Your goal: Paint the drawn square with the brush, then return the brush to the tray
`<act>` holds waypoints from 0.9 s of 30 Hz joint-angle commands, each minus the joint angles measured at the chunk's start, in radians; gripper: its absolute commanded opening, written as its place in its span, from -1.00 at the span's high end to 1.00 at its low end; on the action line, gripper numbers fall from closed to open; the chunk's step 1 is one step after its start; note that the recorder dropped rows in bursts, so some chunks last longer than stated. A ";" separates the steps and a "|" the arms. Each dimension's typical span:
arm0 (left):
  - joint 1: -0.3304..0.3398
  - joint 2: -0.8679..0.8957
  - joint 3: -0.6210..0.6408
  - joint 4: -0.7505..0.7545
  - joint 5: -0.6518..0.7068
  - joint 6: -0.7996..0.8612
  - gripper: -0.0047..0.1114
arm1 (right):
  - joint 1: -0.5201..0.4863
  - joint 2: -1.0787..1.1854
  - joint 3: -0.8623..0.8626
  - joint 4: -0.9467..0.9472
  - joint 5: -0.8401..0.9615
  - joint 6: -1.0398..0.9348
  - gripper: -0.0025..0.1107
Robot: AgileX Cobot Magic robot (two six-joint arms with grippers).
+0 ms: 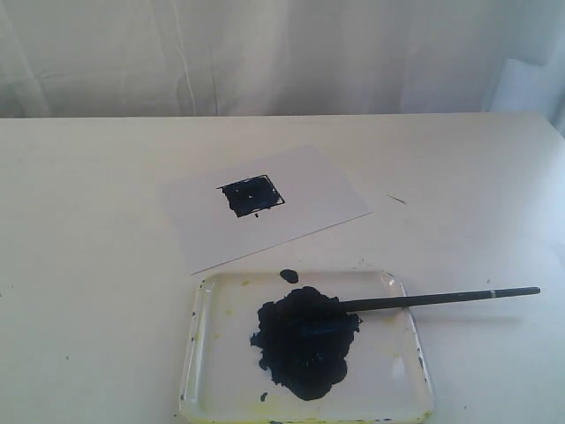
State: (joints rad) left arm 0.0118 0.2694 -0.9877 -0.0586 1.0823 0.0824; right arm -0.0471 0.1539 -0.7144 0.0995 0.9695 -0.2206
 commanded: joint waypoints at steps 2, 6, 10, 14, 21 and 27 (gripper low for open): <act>-0.005 -0.099 0.002 0.003 0.002 0.003 0.92 | -0.003 -0.105 0.043 0.005 -0.028 0.019 0.96; -0.005 -0.174 0.016 0.020 -0.020 0.003 0.92 | -0.003 -0.154 0.058 0.005 -0.037 0.020 0.96; -0.005 -0.257 0.073 0.026 -0.070 0.003 0.92 | -0.003 -0.154 0.068 0.005 -0.035 0.026 0.96; -0.005 -0.269 0.137 0.046 -0.086 -0.015 0.92 | -0.003 -0.154 0.076 0.003 -0.045 0.042 0.96; -0.005 -0.269 0.259 0.037 -0.188 -0.049 0.92 | -0.003 -0.154 0.105 0.001 -0.066 0.049 0.96; -0.005 -0.269 0.438 0.033 -0.374 -0.073 0.92 | -0.003 -0.154 0.247 0.001 -0.246 0.068 0.96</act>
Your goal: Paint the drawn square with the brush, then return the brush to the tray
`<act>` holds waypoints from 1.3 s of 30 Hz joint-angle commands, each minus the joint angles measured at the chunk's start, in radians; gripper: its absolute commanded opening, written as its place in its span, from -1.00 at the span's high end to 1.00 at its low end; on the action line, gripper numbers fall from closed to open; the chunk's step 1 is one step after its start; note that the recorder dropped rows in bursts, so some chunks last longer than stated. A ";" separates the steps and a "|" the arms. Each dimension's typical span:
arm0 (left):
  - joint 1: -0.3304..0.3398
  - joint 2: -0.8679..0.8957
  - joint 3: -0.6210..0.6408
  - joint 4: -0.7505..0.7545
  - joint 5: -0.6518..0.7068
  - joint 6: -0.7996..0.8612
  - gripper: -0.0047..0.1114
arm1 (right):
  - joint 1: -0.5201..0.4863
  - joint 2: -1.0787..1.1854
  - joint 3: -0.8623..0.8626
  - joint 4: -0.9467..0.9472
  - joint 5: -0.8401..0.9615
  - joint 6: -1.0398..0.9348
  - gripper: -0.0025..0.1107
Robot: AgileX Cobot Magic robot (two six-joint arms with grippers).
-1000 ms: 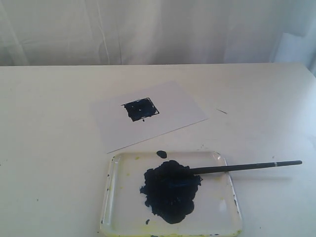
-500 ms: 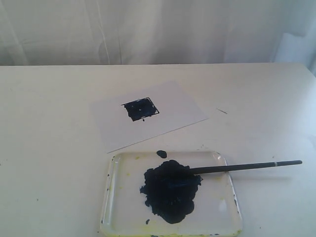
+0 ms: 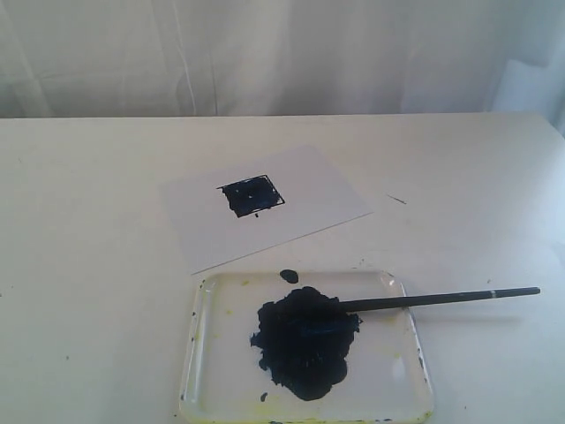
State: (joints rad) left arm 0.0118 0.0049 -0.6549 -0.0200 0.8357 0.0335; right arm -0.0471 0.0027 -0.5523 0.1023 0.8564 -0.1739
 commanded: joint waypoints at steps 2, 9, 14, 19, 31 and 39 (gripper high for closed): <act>-0.005 -0.005 0.175 -0.006 -0.207 -0.033 0.92 | -0.003 -0.003 0.142 -0.002 -0.204 0.021 0.96; -0.005 -0.005 0.378 -0.025 -0.475 -0.066 0.92 | -0.003 -0.003 0.248 0.040 -0.457 0.021 0.96; -0.005 -0.005 0.479 -0.031 -0.602 -0.068 0.92 | -0.003 -0.003 0.305 0.050 -0.536 0.019 0.96; -0.005 -0.005 0.571 -0.031 -0.710 -0.066 0.92 | -0.003 -0.003 0.386 0.040 -0.595 0.019 0.96; -0.005 -0.005 0.655 -0.024 -0.763 -0.009 0.92 | -0.003 -0.003 0.552 0.028 -0.680 0.019 0.96; -0.005 -0.005 0.655 -0.024 -0.701 -0.007 0.92 | -0.003 -0.003 0.552 0.028 -0.680 0.021 0.96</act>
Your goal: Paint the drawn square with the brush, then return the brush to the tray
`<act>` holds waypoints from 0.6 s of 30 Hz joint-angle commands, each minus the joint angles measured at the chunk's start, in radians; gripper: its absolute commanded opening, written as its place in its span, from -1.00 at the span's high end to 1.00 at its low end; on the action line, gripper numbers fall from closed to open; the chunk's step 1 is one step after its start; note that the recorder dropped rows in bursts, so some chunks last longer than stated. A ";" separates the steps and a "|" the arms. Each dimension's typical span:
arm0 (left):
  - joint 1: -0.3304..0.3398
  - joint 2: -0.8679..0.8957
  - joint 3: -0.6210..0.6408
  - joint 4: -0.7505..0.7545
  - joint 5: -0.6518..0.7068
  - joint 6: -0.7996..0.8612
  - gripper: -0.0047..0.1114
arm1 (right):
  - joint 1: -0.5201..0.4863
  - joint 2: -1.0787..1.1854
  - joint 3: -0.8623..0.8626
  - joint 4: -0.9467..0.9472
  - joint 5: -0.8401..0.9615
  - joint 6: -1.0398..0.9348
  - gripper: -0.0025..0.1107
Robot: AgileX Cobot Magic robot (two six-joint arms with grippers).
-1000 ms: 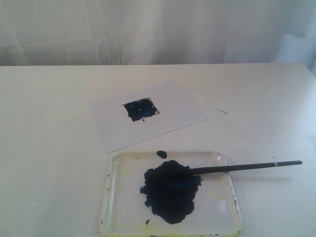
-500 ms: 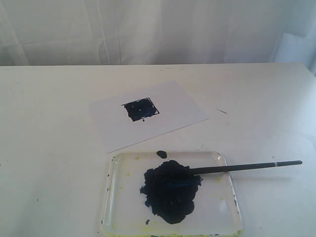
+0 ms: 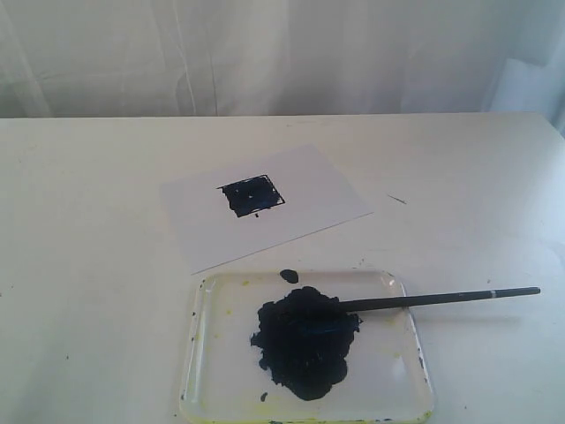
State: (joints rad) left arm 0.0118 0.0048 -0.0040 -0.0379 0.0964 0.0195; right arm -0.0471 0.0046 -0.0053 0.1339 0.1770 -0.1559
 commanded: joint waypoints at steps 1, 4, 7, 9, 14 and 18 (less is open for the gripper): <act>-0.005 -0.005 0.004 -0.006 0.041 0.007 0.92 | -0.003 -0.005 0.005 -0.004 0.000 0.003 0.96; -0.005 -0.005 0.004 -0.006 0.051 0.007 0.92 | -0.003 -0.005 0.005 -0.004 0.000 0.003 0.96; -0.005 -0.005 0.004 -0.006 0.051 0.007 0.92 | -0.003 -0.005 0.005 -0.004 0.000 0.003 0.96; -0.005 -0.005 0.004 -0.006 0.051 0.007 0.92 | -0.003 -0.005 0.005 -0.004 0.000 0.003 0.96; -0.005 -0.005 0.004 -0.006 0.051 0.007 0.92 | -0.003 -0.005 0.005 -0.004 0.000 0.003 0.96; -0.005 -0.005 0.004 -0.006 0.051 0.007 0.92 | -0.003 -0.005 0.005 -0.004 0.000 0.003 0.96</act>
